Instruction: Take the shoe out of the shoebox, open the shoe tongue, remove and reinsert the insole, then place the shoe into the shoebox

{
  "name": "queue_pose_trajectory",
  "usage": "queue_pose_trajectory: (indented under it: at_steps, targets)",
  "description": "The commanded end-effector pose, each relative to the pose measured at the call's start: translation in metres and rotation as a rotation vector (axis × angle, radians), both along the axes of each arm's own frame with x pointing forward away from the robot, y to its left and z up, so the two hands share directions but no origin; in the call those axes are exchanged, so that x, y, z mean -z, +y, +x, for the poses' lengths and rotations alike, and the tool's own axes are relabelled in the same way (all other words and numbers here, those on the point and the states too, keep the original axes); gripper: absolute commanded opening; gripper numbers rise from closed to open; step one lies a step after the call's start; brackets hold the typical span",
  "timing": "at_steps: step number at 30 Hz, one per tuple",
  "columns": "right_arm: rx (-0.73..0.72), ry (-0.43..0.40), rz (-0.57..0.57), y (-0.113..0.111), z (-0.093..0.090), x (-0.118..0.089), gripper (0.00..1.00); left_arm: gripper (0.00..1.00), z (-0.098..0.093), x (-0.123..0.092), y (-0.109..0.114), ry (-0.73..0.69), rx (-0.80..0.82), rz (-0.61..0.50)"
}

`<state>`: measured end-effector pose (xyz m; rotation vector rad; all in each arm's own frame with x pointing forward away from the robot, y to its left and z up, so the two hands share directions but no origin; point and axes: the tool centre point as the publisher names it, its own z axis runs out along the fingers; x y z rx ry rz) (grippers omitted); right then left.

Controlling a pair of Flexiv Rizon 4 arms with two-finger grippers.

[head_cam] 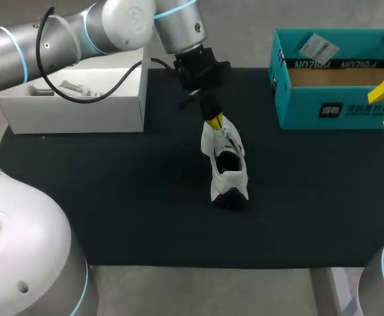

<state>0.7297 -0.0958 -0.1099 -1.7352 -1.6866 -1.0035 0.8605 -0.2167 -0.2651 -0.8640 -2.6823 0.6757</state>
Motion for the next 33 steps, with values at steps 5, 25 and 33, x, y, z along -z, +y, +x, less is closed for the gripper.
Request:
queue_pose_trajectory:
  at_steps: [5,25,33]
  targets:
    - [0.001,0.001,-0.001,0.0,0.0,0.0,1.0,0.0,-0.019,-0.005,-0.007,-0.078,-0.437,0.234]
    - [0.001,0.001,-0.001,0.0,0.0,0.0,1.0,0.0,-0.051,0.014,-0.024,0.042,-0.497,0.182]
    - [0.001,0.001,-0.001,0.0,0.0,0.0,1.0,0.23,-0.073,0.023,-0.025,0.039,-0.56,0.318]
